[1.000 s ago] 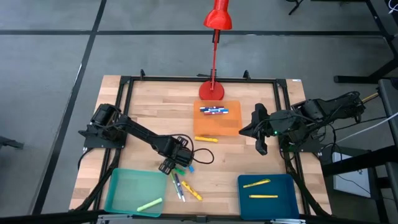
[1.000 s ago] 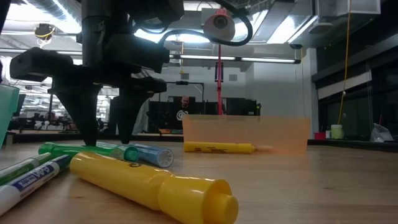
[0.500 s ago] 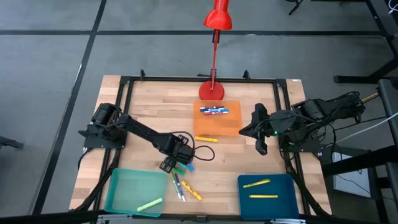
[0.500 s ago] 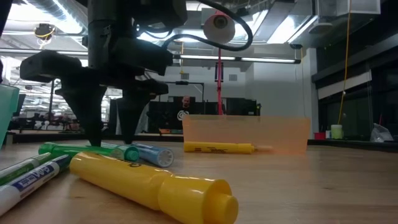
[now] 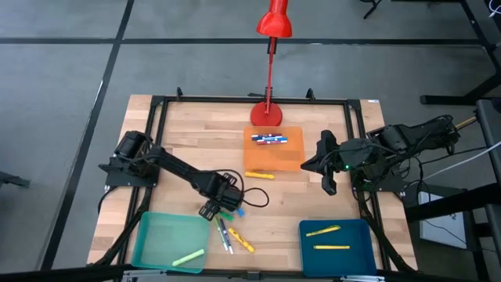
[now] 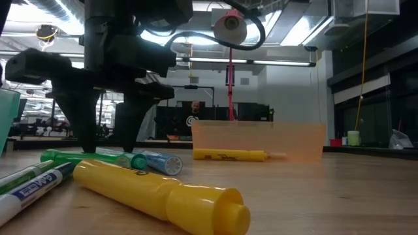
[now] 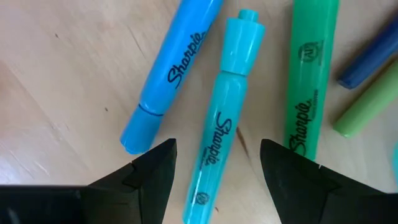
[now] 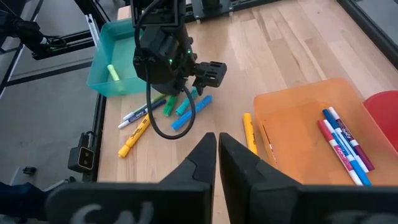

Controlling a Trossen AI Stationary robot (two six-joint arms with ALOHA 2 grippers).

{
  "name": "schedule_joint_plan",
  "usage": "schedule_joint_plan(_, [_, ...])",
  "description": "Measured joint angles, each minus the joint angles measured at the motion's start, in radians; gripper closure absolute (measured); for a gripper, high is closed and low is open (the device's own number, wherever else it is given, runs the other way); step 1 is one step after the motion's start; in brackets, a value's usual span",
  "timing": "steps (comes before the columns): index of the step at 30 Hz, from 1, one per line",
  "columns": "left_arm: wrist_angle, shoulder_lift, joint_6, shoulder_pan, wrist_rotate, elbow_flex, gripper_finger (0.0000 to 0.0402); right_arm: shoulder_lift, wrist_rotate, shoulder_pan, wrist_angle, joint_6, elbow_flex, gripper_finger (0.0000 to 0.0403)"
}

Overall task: Pick & Place Markers
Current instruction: Put the light blue highlighter pen into the green bin

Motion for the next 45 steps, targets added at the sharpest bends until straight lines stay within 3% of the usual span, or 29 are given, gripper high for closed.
schedule_joint_plan(20, [0.055,0.007,-0.029,0.027,0.012,-0.05,0.0177,0.0,0.0,0.0,0.008,-0.004,0.0,0.0382])
schedule_joint_plan(25, [0.052,0.007,-0.027,0.027,0.02,-0.05,0.0214,0.0,0.0,0.0,0.008,-0.004,0.0,0.0382])
schedule_joint_plan(36, [0.042,0.006,0.0,0.026,0.022,-0.051,0.0342,0.0,0.0,0.0,0.008,-0.004,0.0,0.0382])
schedule_joint_plan(45, [-0.02,0.009,-0.015,0.027,-0.004,-0.026,0.0344,0.0,0.0,0.0,0.008,-0.005,0.0,0.0382])
